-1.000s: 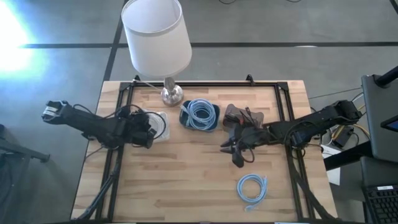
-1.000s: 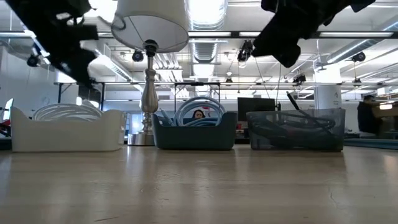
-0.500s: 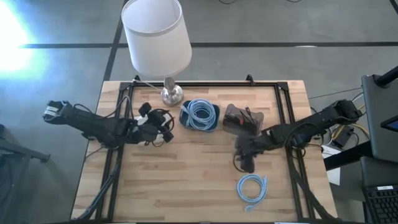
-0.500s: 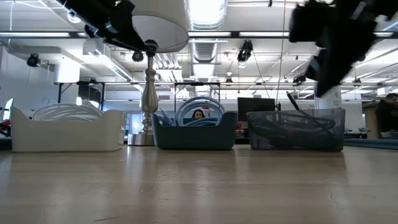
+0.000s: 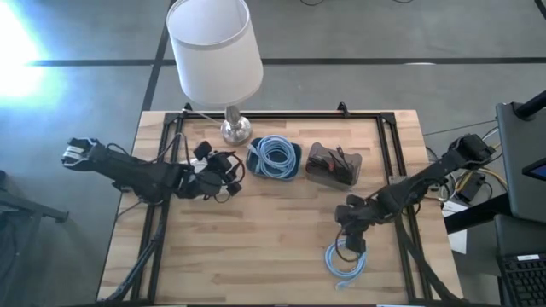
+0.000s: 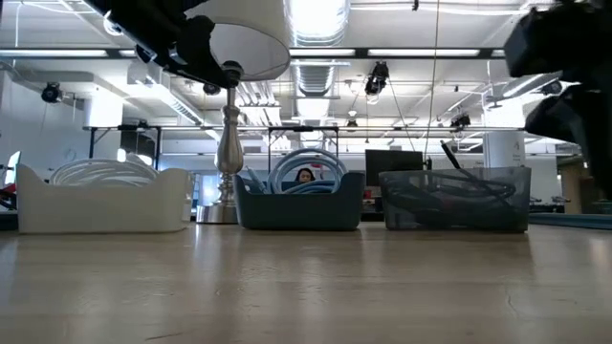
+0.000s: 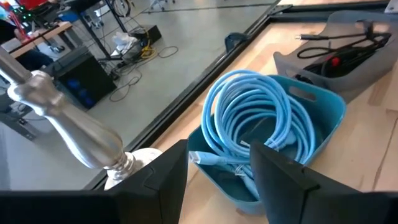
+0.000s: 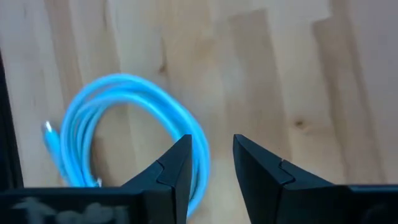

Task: Pick & Place USB Port
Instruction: Put the blue charger cable into the blue bin

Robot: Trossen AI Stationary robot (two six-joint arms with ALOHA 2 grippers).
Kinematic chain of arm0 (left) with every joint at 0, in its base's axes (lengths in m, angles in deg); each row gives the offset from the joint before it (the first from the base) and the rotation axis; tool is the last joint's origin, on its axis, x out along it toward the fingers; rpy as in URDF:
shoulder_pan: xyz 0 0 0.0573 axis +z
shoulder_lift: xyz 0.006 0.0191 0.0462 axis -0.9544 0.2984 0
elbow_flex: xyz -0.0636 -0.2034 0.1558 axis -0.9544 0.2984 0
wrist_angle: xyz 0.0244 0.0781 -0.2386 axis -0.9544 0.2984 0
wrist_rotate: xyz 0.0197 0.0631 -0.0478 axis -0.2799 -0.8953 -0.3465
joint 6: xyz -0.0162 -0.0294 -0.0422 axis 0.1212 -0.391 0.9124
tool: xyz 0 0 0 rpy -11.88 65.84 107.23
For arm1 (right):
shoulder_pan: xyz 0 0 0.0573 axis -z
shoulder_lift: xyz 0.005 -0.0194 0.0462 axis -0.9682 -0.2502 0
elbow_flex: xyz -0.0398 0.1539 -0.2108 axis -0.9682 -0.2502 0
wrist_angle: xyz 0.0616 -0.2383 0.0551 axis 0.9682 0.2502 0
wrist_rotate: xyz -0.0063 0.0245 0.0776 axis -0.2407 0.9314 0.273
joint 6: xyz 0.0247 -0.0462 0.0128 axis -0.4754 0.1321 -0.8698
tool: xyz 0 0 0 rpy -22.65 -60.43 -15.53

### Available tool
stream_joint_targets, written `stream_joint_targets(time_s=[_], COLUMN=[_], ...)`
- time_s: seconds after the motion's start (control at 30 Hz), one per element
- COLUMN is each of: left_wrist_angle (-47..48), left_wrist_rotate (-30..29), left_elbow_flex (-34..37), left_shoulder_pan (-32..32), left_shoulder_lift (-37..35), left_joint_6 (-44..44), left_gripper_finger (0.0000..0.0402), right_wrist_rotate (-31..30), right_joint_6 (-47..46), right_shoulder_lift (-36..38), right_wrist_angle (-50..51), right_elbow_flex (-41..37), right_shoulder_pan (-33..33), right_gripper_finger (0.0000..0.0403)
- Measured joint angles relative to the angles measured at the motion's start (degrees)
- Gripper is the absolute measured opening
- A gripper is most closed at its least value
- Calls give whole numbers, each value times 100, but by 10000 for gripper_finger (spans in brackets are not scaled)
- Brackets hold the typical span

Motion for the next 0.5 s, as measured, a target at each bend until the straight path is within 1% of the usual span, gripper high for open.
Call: stream_joint_targets(time_s=[0.1, 0.23, 0.33, 0.43, 0.5], left_wrist_angle=[0, -4, -5, -1, -11], left_wrist_rotate=[-2, -2, -2, 0, -2], left_elbow_flex=[0, 0, 0, 0, 0], left_shoulder_pan=[25, 38, 46, 70, 98], left_shoulder_lift=[111, 276, 408, 538, 613], left_joint_6=[2, 4, 6, 7, 7], left_gripper_finger=[177, 177, 177, 177, 177], right_wrist_rotate=[0, -2, -4, -4, -18], right_joint_6=[2, 2, 70, 414, 688], right_shoulder_lift=[0, -3, -136, -397, -588], right_wrist_angle=[-324, -1277, -1864, -2087, -2042], right_elbow_flex=[-186, -558, -755, -792, -794], right_shoulder_pan=[-203, -412, -544, -652, -699], right_gripper_finger=[108, 107, 109, 108, 107])
